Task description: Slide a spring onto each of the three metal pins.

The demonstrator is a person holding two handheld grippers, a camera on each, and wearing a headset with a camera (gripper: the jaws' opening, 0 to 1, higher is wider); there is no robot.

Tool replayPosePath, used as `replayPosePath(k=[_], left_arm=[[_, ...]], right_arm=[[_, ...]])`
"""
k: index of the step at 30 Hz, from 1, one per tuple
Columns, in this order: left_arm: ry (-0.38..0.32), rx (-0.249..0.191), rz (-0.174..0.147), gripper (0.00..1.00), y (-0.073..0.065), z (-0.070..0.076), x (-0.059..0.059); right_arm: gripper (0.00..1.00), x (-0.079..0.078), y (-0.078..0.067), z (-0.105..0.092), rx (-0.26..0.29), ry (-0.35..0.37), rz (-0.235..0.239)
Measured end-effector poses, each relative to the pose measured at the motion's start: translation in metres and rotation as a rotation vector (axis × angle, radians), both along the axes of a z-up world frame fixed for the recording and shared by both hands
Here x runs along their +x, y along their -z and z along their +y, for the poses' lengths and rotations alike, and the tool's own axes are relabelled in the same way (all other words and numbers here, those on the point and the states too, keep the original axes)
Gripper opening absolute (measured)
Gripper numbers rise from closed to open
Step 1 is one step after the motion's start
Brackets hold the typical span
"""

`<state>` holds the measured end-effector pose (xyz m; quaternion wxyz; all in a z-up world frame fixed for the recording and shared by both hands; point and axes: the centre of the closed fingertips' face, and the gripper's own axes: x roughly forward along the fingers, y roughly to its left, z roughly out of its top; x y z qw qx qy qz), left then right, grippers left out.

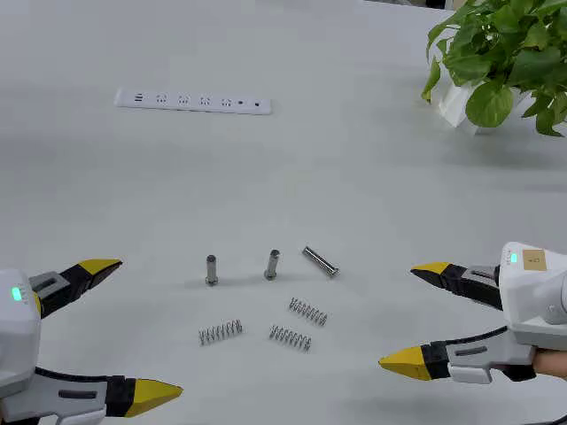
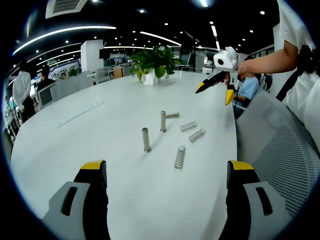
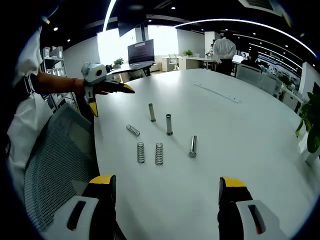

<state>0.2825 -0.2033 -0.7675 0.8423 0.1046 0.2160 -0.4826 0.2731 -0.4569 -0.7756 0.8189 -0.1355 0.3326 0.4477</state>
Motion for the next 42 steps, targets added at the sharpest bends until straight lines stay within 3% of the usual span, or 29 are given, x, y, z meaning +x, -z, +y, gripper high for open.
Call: replayPosePath(k=[17, 27, 32, 42], left_arm=[[0.002, -0.004, 0.005, 0.99, 0.002, -0.001, -0.001], [0.006, -0.009, 0.007, 0.99, 0.002, -0.003, -0.001], [0.006, -0.014, 0.007, 0.99, 0.002, -0.002, -0.001], [0.009, -0.019, 0.007, 0.99, 0.002, -0.004, 0.001]], right_arm=[[0.83, 0.001, 0.0, -0.002, -0.014, -0.013, 0.014], [0.83, 0.01, -0.008, 0.002, -0.028, -0.036, 0.009], [0.82, 0.019, -0.012, 0.009, -0.036, -0.052, 0.009], [0.77, 0.051, -0.02, 0.033, -0.034, -0.084, 0.008]])
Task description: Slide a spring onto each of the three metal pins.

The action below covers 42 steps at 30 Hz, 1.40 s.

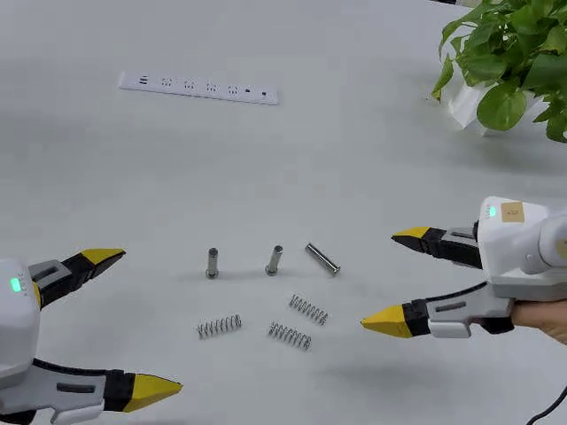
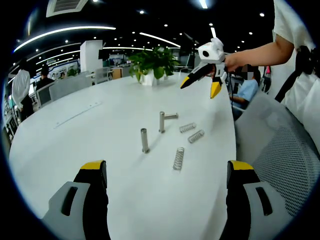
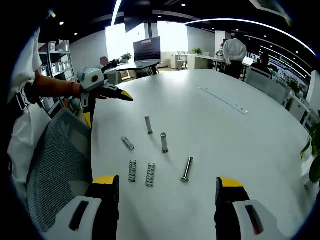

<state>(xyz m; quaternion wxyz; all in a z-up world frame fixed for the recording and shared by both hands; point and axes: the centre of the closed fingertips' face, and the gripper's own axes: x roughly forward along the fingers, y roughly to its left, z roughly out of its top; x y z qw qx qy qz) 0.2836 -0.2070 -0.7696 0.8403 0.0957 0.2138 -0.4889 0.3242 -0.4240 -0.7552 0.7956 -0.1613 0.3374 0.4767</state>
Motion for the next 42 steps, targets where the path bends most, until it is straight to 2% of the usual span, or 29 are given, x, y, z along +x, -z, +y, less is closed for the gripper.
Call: replayPosePath(k=[5, 10, 15, 23, 31, 42], left_arm=[[0.003, 0.002, -0.002, 0.99, 0.001, 0.0, 0.001], [-0.001, -0.004, 0.0, 0.99, 0.001, 0.001, 0.002], [-0.006, -0.009, 0.007, 0.99, 0.002, 0.001, 0.003], [-0.008, -0.018, 0.015, 0.99, 0.004, 0.0, 0.006], [-0.012, -0.028, 0.021, 0.99, 0.006, -0.001, 0.008], [-0.018, -0.04, 0.025, 0.99, 0.008, -0.001, 0.011]], right_arm=[[0.72, 0.019, 0.001, 0.012, -0.005, 0.013, 0.026], [0.59, 0.035, 0.008, 0.02, -0.018, 0.044, 0.072], [0.52, 0.052, 0.019, 0.025, -0.04, 0.087, 0.098], [0.33, 0.07, 0.038, 0.03, -0.095, 0.122, 0.162], [0.25, 0.07, 0.057, 0.038, -0.179, 0.117, 0.214], [0.18, 0.066, 0.074, 0.042, -0.258, 0.113, 0.277]])
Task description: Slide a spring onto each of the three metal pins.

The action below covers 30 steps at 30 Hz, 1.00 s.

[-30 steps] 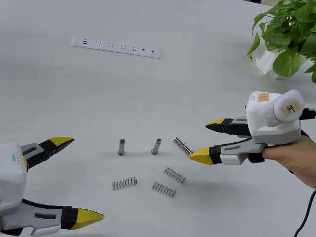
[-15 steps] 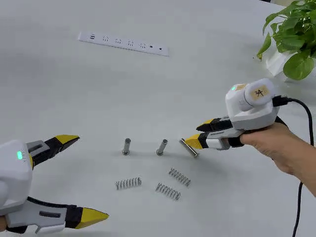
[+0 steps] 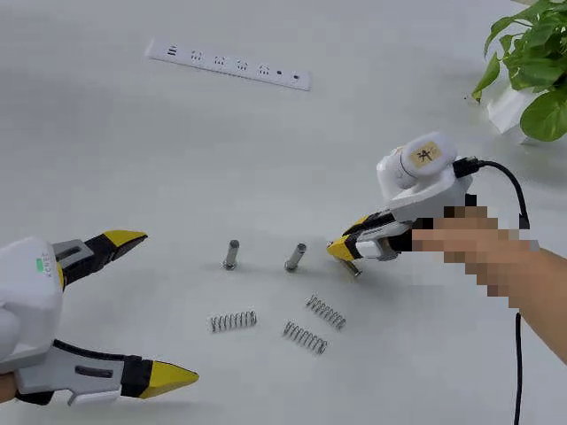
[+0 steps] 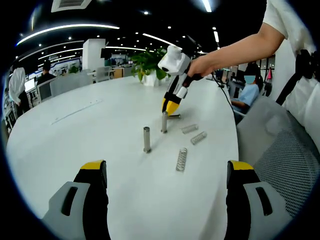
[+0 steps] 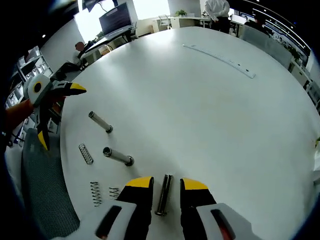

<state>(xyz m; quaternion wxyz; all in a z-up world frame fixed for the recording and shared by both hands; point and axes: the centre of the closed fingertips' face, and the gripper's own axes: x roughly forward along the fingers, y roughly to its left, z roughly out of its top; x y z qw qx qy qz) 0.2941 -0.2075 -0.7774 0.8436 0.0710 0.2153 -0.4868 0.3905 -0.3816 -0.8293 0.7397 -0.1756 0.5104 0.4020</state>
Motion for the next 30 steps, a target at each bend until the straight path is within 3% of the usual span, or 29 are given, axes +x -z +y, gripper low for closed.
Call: replayPosePath(k=[13, 30], left_arm=[[-0.011, -0.011, 0.007, 0.99, 0.0016, 0.0005, 0.0009], [-0.01, -0.017, 0.014, 0.99, 0.0032, -0.0021, 0.0006]], right_arm=[[0.12, 0.0009, 0.0087, 0.001, -0.032, -0.02, 0.036], [0.05, 0.0003, 0.009, 0.001, -0.055, -0.029, 0.041]])
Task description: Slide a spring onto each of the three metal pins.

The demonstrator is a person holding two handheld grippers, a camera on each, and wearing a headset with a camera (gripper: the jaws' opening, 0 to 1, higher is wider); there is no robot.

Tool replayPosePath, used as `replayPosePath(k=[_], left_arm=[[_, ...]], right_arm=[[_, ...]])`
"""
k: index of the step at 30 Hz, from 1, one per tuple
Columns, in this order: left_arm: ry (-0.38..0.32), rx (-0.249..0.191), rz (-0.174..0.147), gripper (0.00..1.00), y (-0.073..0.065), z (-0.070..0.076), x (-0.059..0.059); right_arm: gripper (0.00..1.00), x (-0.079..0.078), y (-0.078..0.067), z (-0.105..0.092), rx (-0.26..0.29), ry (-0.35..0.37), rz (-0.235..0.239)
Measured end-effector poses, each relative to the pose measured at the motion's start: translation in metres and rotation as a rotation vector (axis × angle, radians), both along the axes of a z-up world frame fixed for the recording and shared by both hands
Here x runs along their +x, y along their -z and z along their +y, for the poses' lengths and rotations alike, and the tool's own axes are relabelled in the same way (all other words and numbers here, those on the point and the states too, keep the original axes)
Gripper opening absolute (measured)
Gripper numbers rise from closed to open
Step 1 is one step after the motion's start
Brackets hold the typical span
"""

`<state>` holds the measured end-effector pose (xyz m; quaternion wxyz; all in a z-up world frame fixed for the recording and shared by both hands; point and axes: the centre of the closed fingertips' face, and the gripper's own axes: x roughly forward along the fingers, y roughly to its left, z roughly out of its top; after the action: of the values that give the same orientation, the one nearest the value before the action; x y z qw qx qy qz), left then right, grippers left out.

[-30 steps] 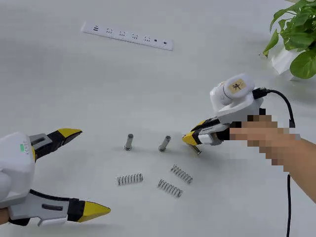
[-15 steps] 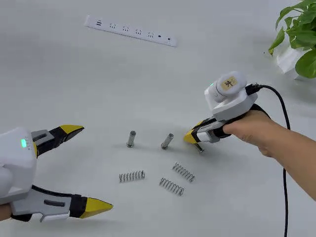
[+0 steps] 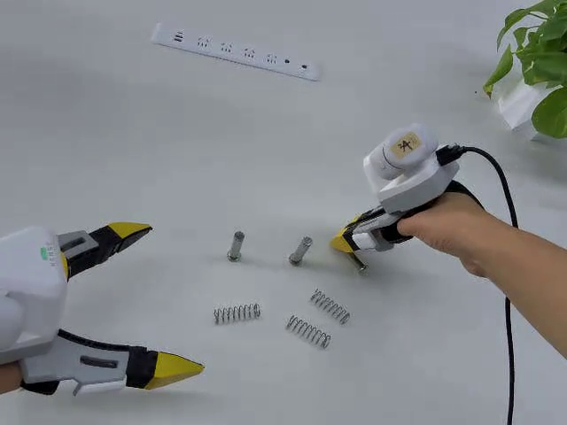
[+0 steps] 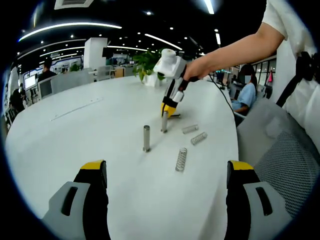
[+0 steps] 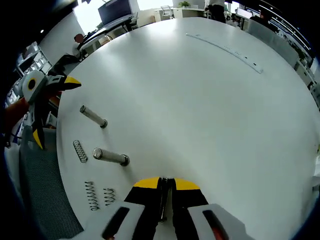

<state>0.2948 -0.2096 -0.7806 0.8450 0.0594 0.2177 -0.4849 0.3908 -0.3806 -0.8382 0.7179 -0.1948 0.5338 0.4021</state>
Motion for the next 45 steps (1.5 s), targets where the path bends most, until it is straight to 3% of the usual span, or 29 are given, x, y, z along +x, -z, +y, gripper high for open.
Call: replayPosePath(k=[7, 17, 39, 45], left_arm=[[0.001, -0.002, 0.0, 0.99, -0.001, -0.001, 0.0], [0.004, 0.001, 0.003, 0.99, 0.0, -0.001, -0.002], [0.01, 0.0, 0.0, 0.99, -0.001, -0.003, -0.002], [0.012, -0.001, 0.0, 0.99, -0.001, -0.004, -0.002]], right_arm=[[0.05, -0.001, 0.0, -0.001, -0.004, -0.003, -0.008], [0.04, 0.011, 0.003, -0.009, 0.005, -0.004, -0.027], [0.04, -0.008, -0.027, -0.01, 0.068, 0.032, -0.09], [0.04, -0.01, -0.03, -0.015, 0.078, 0.039, -0.1]])
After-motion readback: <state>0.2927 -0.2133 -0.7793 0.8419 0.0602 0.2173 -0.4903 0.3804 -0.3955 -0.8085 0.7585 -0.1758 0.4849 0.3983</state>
